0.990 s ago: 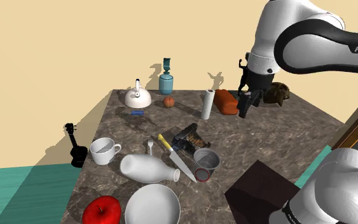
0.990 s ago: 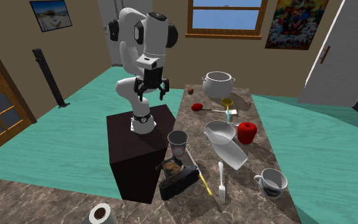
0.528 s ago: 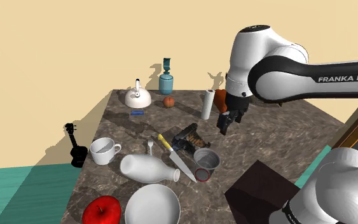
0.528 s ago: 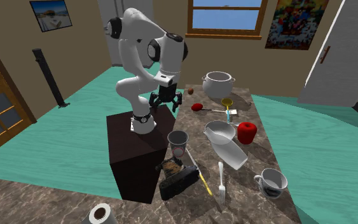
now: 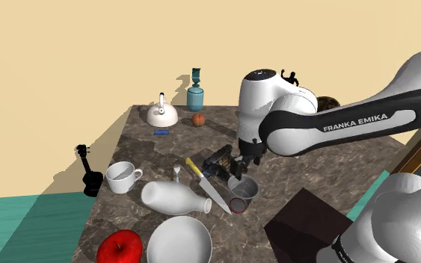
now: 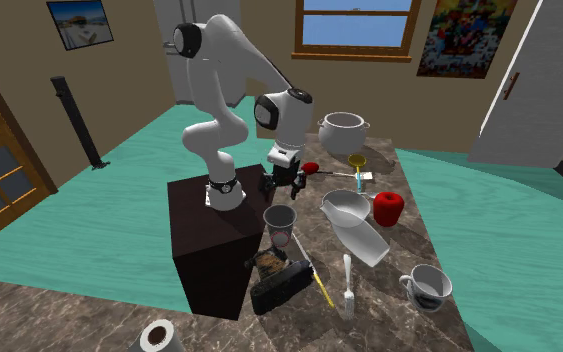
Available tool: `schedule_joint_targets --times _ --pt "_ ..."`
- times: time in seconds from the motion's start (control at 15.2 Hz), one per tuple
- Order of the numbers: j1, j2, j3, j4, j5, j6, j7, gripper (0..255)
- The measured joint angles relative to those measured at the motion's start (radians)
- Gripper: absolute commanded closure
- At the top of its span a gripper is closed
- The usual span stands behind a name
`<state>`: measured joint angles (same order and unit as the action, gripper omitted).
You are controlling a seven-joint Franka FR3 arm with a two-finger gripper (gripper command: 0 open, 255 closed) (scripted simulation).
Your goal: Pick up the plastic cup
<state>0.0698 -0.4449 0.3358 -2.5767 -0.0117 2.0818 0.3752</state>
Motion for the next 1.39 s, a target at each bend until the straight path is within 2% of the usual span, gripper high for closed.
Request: schedule_joint_targets --times 0.33,0.86,0.92,1.39 --pt "-0.006 0.173 0.077 0.019 -0.034 0.136 0.117 0" --pt "-0.022 0.281 0.103 -0.005 -0.088 0.257 0.182 0" --pt "-0.023 0.283 0.103 -0.009 -0.09 0.264 0.183 255" --pt "-0.024 0.285 0.103 -0.015 -0.093 0.272 0.184 255"
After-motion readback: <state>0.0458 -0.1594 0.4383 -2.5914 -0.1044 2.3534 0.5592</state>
